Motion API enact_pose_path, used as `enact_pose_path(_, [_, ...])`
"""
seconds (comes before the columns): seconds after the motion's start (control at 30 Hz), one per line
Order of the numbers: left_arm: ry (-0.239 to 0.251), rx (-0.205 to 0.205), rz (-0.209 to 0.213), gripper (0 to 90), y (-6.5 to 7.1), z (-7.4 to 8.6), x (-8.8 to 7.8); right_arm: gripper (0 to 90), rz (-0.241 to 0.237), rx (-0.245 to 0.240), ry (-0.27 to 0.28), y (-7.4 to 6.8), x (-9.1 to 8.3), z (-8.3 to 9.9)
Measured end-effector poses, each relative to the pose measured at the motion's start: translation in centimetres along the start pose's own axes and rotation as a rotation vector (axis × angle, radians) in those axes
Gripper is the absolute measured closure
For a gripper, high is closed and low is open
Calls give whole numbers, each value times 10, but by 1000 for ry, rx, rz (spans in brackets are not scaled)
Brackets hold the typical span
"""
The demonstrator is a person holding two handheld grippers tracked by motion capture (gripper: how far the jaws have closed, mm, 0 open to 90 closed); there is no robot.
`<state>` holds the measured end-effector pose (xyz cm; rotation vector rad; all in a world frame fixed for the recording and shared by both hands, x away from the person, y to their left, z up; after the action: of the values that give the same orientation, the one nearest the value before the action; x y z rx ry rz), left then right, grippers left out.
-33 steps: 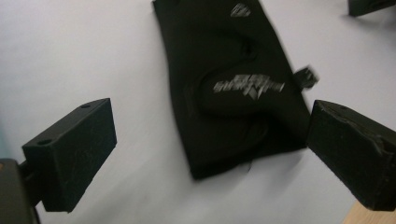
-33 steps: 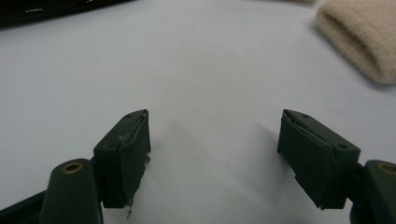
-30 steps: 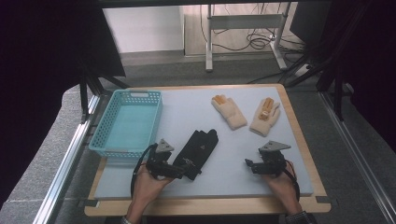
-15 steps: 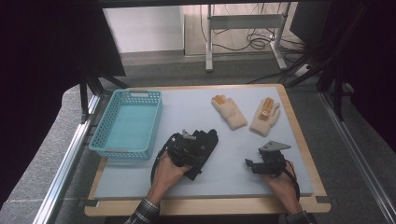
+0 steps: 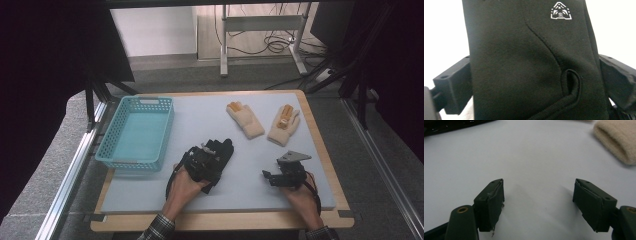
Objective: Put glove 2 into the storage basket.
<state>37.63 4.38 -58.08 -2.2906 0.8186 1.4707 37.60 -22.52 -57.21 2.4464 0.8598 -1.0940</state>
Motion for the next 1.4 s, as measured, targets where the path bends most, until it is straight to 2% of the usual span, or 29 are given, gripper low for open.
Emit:
enact_pose_path(0.13, [-2, -3, -9, 76, -2, 1, -3, 245, 0, 0, 0, 0, 0, 0])
enact_pose_path(0.23, [10, -10, -8, 167, -5, 2, -6, 245, 0, 0, 0, 0, 0, 0])
enact_pose_path(0.43, [20, -15, -14, 504, -14, 6, -15, 245, 0, 0, -1, 0, 0, 0])
enact_pose_path(0.57, [29, -5, -4, 613, -18, 7, -17, 244, 1, -1, 0, 0, 0, 0])
enact_pose_path(0.7, [39, -17, 30, 639, -20, 6, -21, 244, 1, 0, -1, 0, 0, 0])
enact_pose_path(1.03, [73, -10, 14, 634, -29, -6, -46, 244, 1, 0, -1, 0, 0, 0])
enact_pose_path(1.4, [92, -54, 11, 626, -55, -22, -69, 243, 0, 1, -3, 0, 0, 0])
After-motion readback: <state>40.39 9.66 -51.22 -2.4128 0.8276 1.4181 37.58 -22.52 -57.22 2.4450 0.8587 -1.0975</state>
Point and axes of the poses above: each handheld gripper's, and its own axes: x roughly forward along the jaws, z roughly out of its underside, y roughly to its right, the point moved 6 cm from there along x, roughly forward along the jaws, and after that the axes turned 7 degrees about -y, right-handed, at the moved point
